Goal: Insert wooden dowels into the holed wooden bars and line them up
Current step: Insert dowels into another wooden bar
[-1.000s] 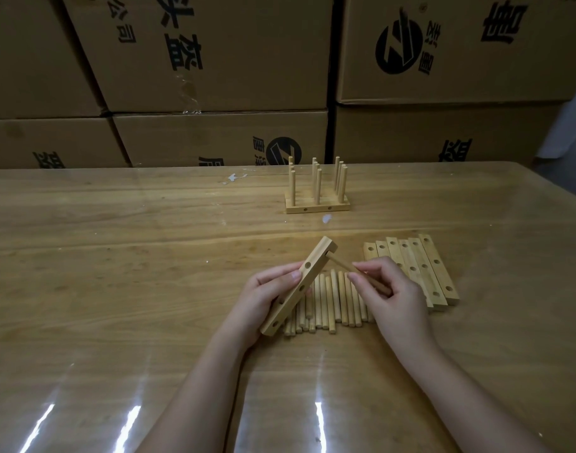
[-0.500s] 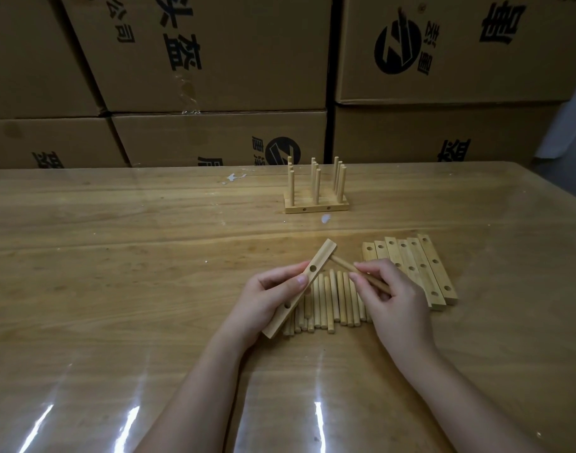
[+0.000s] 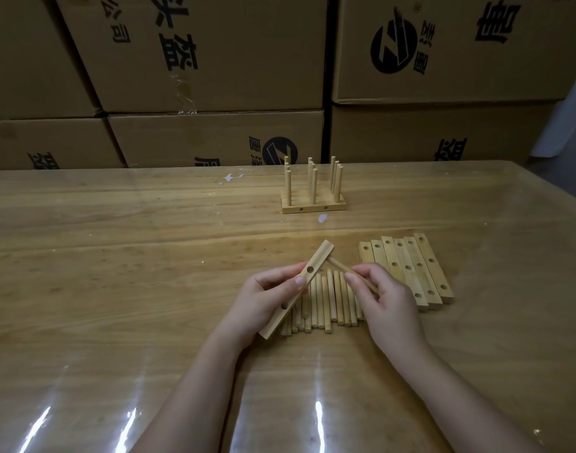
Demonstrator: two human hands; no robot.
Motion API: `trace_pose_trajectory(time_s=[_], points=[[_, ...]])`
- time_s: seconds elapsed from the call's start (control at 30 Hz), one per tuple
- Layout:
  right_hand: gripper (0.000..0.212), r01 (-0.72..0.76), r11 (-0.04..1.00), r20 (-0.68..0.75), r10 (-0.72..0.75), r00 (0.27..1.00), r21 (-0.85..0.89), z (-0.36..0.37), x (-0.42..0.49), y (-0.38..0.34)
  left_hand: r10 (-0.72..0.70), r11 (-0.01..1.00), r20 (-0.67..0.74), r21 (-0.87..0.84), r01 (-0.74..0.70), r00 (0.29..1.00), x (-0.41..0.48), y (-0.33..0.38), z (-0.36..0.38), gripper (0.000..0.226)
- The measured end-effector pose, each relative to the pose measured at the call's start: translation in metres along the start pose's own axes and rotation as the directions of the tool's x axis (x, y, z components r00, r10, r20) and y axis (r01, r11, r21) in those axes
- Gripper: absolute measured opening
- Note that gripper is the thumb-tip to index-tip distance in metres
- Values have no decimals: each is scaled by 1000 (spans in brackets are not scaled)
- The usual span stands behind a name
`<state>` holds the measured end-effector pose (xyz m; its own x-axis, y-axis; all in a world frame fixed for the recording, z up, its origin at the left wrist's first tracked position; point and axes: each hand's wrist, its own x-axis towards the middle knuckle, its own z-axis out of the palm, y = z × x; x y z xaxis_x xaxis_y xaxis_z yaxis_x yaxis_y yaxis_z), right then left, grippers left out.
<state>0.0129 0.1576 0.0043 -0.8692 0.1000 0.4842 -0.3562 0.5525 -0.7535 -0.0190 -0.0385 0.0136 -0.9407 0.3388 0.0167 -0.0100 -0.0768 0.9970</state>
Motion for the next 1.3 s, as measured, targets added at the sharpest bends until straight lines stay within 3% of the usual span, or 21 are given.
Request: trace_pose_trajectory(time_s=[0.1, 0.27, 0.5, 0.6, 0.7, 0.77, 1.3], points=[[17, 0, 999, 54, 2, 999, -50, -1, 0, 3, -1, 1000, 9, 6, 0, 1000, -1, 0, -2, 32], [12, -38, 999, 127, 37, 991, 6, -4, 3, 1, -9, 1000, 3, -2, 9, 1000, -1, 2, -1, 38], [22, -169, 980, 194, 147, 970, 102, -5, 6, -1, -21, 1000, -7, -7, 21, 1000, -2, 5, -1, 29], [19, -121, 990, 164, 109, 980, 67, -5, 6, -1, -19, 999, -12, -25, 19, 1000, -2, 6, 1, 32], [37, 23, 992, 112, -9, 994, -121, -7, 6, 1, -20, 997, -51, -75, 16, 998, -3, 7, 1, 29], [37, 42, 982, 77, -29, 997, -183, -10, 7, 2, -32, 994, -87, -109, 22, 996, -2, 7, 1, 28], [41, 45, 984, 18, -43, 999, -170, -9, 8, 3, -96, 978, -106, -193, 74, 990, 0, 5, -5, 39]])
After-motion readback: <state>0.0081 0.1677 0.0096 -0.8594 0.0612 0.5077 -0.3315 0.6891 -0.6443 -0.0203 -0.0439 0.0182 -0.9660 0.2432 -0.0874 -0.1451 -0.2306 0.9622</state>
